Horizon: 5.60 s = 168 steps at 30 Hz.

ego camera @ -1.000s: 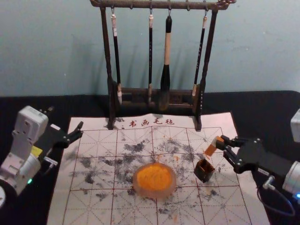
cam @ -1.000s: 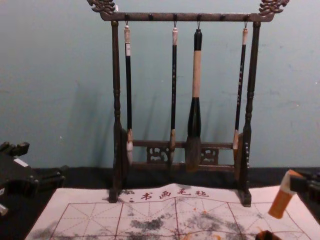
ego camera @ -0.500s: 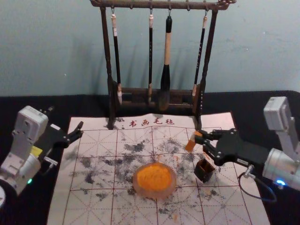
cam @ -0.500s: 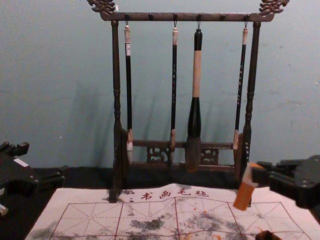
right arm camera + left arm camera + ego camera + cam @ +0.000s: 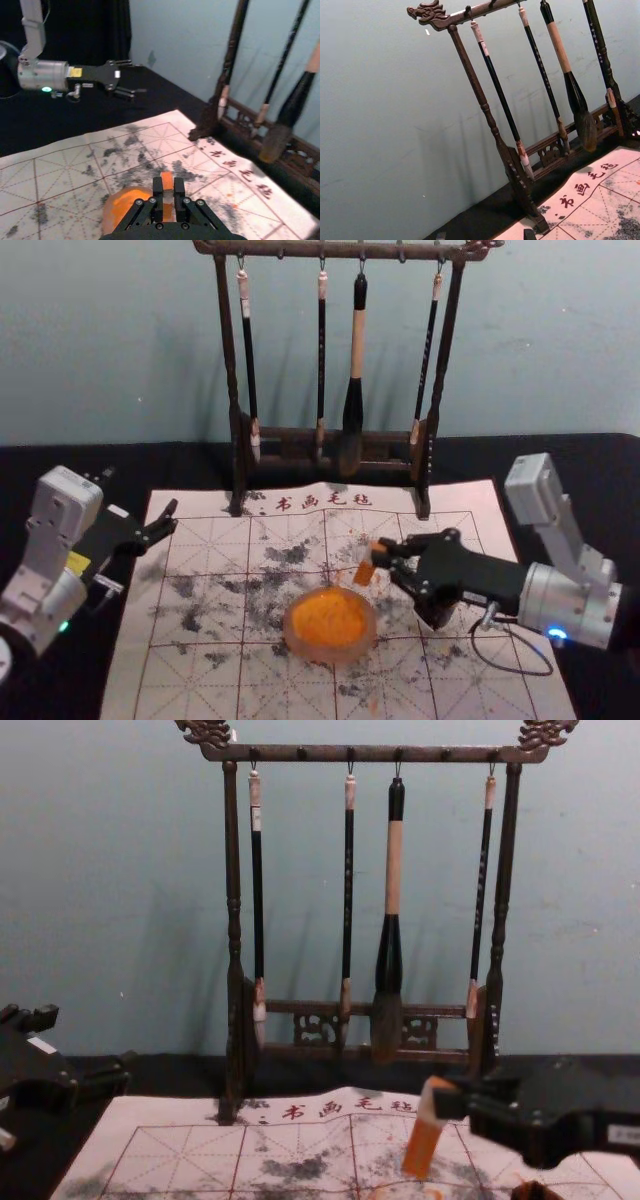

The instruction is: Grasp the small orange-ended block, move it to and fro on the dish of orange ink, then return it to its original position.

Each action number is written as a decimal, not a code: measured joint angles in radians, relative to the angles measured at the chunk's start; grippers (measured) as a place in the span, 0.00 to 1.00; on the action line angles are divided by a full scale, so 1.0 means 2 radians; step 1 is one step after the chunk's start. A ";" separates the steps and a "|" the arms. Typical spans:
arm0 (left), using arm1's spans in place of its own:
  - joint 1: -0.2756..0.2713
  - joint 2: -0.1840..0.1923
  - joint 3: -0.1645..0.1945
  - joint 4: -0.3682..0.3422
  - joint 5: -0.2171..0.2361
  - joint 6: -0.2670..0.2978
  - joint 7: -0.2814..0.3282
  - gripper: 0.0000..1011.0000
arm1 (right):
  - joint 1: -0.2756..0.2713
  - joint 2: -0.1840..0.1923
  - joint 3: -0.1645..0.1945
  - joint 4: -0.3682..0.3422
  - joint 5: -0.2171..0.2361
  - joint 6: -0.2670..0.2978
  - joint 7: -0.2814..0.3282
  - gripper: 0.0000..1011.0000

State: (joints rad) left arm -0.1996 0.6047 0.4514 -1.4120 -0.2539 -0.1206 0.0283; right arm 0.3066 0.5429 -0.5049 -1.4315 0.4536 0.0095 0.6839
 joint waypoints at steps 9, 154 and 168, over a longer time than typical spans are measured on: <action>0.000 0.000 0.000 0.000 0.000 0.000 0.000 0.99 | 0.011 -0.003 -0.028 0.005 -0.006 0.005 0.013 0.10; 0.000 0.000 0.000 0.000 0.000 0.000 0.000 0.99 | 0.014 0.002 -0.048 0.002 -0.020 0.055 -0.010 0.10; 0.000 0.000 0.000 0.000 0.000 0.000 0.000 0.99 | 0.014 0.003 -0.058 -0.007 -0.018 0.054 -0.002 0.10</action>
State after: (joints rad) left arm -0.1995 0.6047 0.4514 -1.4120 -0.2539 -0.1205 0.0283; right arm 0.3353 0.5494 -0.6211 -1.4452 0.4177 0.1177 0.6797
